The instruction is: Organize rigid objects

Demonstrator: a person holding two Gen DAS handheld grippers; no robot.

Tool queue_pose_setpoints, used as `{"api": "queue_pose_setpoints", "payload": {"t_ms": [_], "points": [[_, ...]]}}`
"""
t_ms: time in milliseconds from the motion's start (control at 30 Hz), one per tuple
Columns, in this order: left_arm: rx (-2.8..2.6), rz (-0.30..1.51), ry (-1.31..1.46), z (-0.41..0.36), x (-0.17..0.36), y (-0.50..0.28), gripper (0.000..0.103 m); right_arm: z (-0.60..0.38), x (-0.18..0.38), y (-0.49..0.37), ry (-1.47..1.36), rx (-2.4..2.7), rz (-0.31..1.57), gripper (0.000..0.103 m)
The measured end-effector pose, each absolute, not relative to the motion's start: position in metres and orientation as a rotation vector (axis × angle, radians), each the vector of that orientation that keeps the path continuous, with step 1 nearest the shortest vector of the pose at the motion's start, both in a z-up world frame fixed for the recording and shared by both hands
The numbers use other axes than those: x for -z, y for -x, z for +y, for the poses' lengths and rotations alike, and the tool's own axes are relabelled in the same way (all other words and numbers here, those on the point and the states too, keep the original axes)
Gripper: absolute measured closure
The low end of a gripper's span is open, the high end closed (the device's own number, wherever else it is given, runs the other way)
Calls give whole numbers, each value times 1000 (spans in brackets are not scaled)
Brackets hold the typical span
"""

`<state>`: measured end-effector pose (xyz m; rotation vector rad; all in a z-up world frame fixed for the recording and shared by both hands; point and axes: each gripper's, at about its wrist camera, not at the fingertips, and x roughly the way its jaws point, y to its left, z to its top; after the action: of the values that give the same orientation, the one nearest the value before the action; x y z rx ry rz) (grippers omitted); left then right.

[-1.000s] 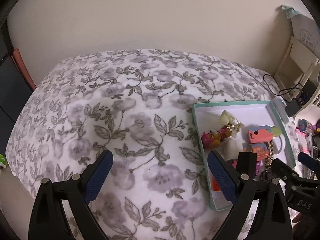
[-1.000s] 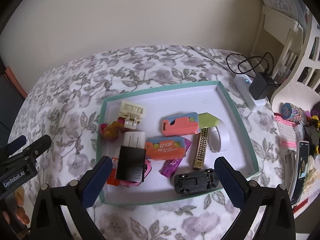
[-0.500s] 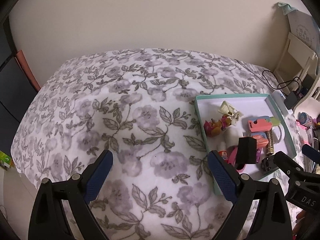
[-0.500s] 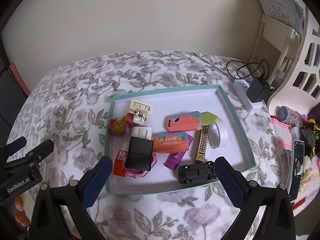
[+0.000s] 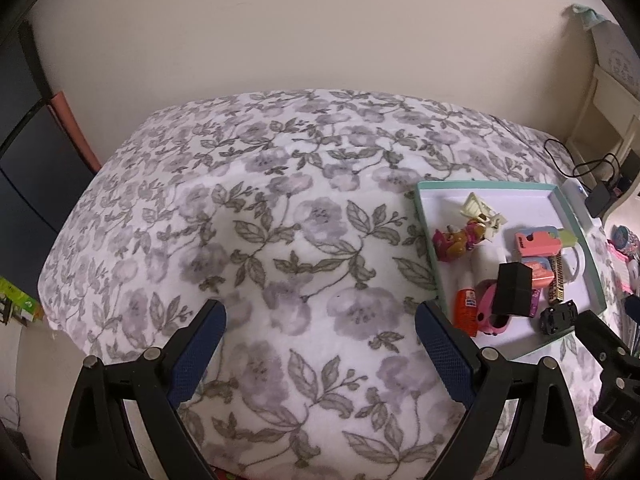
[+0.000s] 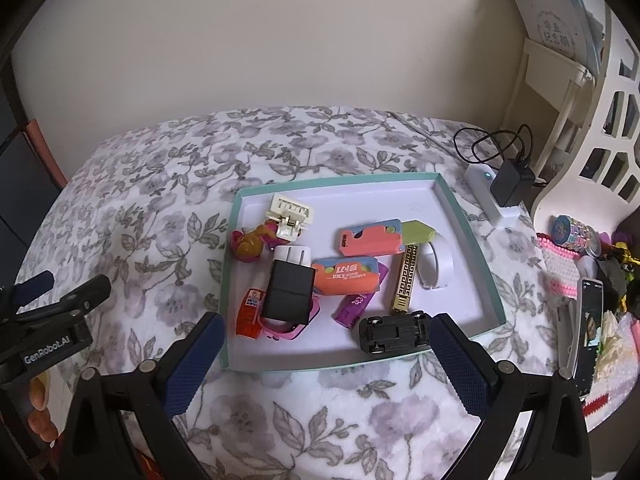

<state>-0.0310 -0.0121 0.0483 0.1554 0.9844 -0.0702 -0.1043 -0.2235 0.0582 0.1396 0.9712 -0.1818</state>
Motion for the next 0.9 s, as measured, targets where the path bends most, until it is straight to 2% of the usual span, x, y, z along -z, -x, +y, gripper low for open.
{"api": "queue_pose_setpoints", "payload": {"t_ms": [900], "points": [[21,958,-203,-16,-53,36,7,-222,-67,113,-120,151,950,0]]}}
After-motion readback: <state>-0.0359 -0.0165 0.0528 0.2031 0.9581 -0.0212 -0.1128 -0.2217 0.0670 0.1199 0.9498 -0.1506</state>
